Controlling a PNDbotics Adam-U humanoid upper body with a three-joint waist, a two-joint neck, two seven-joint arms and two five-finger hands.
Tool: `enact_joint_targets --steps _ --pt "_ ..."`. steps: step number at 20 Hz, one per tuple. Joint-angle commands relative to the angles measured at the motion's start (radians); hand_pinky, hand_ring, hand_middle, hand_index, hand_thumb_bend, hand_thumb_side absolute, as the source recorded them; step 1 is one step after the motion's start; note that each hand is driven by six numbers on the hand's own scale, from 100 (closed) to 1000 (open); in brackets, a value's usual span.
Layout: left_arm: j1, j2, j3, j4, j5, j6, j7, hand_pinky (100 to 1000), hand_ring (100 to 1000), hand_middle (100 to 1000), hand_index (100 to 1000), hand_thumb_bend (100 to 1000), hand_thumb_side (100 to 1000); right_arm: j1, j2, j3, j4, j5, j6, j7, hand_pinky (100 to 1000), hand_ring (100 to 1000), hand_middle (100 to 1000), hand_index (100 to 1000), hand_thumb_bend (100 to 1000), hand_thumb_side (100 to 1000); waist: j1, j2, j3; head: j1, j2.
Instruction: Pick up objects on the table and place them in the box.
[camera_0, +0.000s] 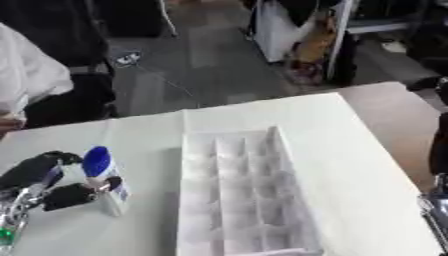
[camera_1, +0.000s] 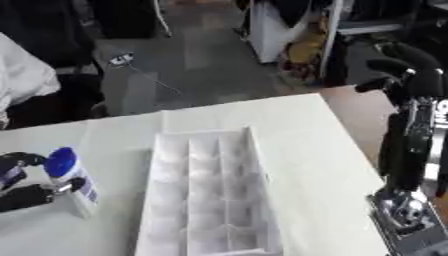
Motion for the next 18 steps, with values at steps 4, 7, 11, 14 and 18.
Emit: enact_joint_targets --steps 4,7,11,14,18 --pt "-0.005 -0.017 0.018 0.073 0.073 0.004 0.125 691 752 892 946 665 871 -0.006 -0.021 -0.004 -0.016 -0.002 0.001 0.003 487 662 695 765 100 867 -0.004 -0.015 0.001 -0.008 -0.001" --pt "-0.005 -0.025 0.016 0.109 0.112 0.001 0.163 692 752 894 947 655 872 -0.006 -0.021 -0.004 -0.016 -0.002 0.001 0.003 487 662 695 765 100 867 -0.004 -0.015 0.001 -0.007 0.000" --pt "-0.008 -0.034 0.017 0.150 0.144 -0.020 0.211 688 753 897 949 639 874 -0.006 -0.021 -0.004 -0.016 -0.003 0.000 0.003 487 662 695 765 100 866 -0.004 -0.014 0.000 -0.006 0.000" --pt "-0.014 -0.039 0.017 0.186 0.168 -0.035 0.252 687 755 900 952 635 874 -0.007 -0.020 -0.004 -0.016 -0.003 0.000 0.004 487 663 695 765 100 867 -0.004 -0.014 -0.001 -0.006 0.000" --pt "-0.020 -0.048 0.018 0.241 0.206 -0.052 0.300 681 753 901 949 634 867 -0.008 -0.019 -0.003 -0.016 -0.004 -0.001 0.004 487 663 695 765 100 867 -0.005 -0.014 -0.002 -0.006 -0.001"
